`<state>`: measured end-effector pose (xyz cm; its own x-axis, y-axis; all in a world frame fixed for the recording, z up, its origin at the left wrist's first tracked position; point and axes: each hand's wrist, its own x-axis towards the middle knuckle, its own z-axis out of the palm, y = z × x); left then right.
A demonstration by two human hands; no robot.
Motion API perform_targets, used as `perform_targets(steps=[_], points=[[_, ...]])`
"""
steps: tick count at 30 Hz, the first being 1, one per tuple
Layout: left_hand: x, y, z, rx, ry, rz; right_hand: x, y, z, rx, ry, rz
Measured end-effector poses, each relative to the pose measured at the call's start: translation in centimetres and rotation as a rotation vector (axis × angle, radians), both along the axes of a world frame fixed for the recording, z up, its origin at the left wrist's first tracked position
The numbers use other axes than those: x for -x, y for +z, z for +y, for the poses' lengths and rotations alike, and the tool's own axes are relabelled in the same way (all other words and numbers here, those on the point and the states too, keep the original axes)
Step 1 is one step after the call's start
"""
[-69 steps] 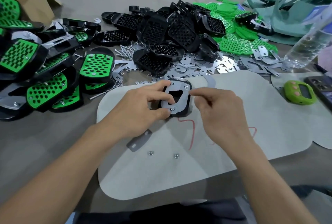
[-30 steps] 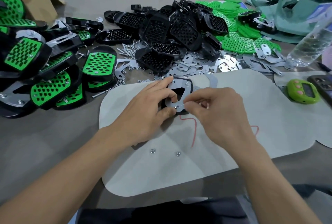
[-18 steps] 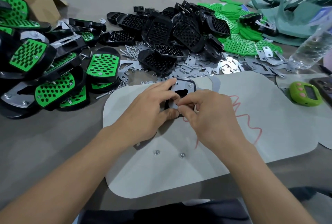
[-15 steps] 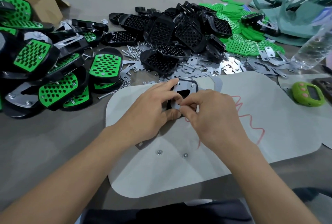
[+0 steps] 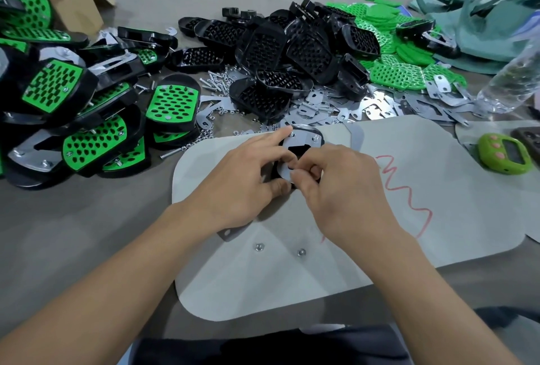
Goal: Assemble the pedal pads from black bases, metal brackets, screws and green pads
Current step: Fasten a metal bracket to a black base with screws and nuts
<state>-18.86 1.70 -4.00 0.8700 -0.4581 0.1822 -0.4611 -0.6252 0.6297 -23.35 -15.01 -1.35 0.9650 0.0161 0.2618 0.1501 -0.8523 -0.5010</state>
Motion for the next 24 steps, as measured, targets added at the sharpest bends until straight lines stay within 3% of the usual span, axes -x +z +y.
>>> perform_targets(steps=[5, 10, 20, 24], points=[[0.5, -0.4, -0.9, 0.030, 0.082, -0.050, -0.4, -0.4, -0.4, -0.140, -0.045, 0.084], [0.3, -0.2, -0.5, 0.168, 0.071, 0.081, -0.3, -0.8, -0.5, -0.239, -0.065, 0.096], [-0.3, -0.3, 0.0, 0.147, 0.067, 0.131, -0.1, -0.9, -0.4, -0.246, -0.033, 0.057], [-0.1, -0.3, -0.2, 0.149, 0.089, 0.118, 0.5, -1.5, 0.5, -0.158, -0.084, -0.087]])
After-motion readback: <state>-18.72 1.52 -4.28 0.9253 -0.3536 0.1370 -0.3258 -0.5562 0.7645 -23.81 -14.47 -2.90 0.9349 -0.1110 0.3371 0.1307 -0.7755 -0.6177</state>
